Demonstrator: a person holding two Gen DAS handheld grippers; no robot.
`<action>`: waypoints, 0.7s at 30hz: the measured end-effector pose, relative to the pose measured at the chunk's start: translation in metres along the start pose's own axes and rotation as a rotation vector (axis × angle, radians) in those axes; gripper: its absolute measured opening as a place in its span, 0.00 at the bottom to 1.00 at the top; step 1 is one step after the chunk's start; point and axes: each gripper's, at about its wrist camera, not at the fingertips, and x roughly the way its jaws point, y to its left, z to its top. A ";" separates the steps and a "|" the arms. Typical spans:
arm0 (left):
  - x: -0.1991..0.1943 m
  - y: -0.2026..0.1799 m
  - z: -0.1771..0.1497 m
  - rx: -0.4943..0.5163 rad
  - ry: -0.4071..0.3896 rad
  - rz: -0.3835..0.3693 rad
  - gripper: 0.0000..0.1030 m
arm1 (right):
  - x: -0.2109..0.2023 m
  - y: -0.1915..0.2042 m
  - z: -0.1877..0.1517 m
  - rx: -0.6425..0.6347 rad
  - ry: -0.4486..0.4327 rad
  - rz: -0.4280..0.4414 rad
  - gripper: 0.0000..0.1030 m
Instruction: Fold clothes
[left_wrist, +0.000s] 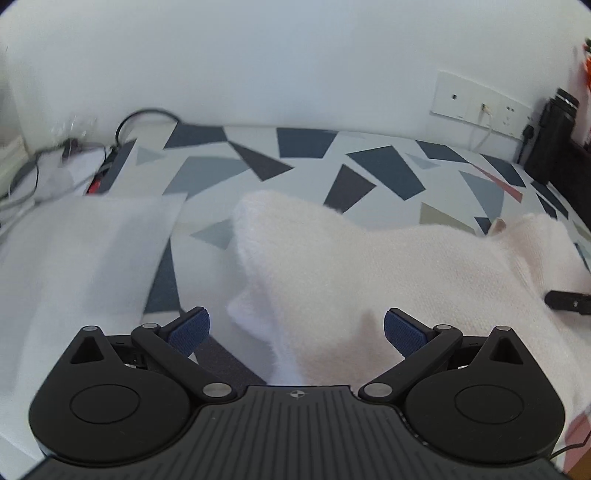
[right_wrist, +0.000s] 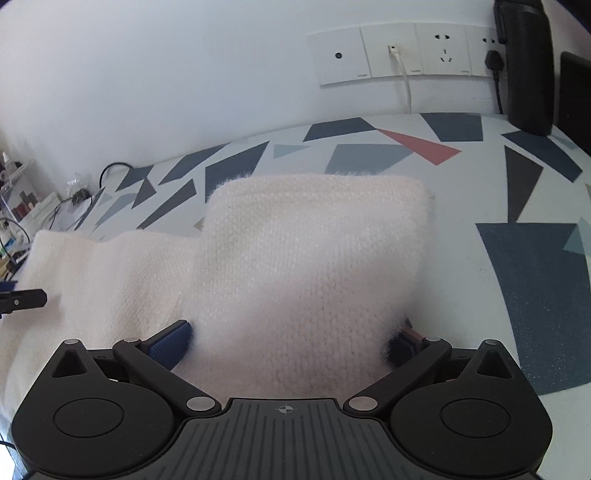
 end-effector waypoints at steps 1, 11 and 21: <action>0.008 0.010 -0.001 -0.049 0.037 -0.025 1.00 | 0.001 0.001 0.000 -0.008 0.002 -0.003 0.99; 0.027 -0.020 -0.014 0.033 0.045 -0.114 1.00 | 0.010 0.013 -0.001 -0.063 -0.008 -0.050 0.99; 0.031 -0.051 -0.031 0.078 -0.104 -0.117 0.90 | 0.019 0.035 -0.003 -0.146 -0.008 -0.043 0.90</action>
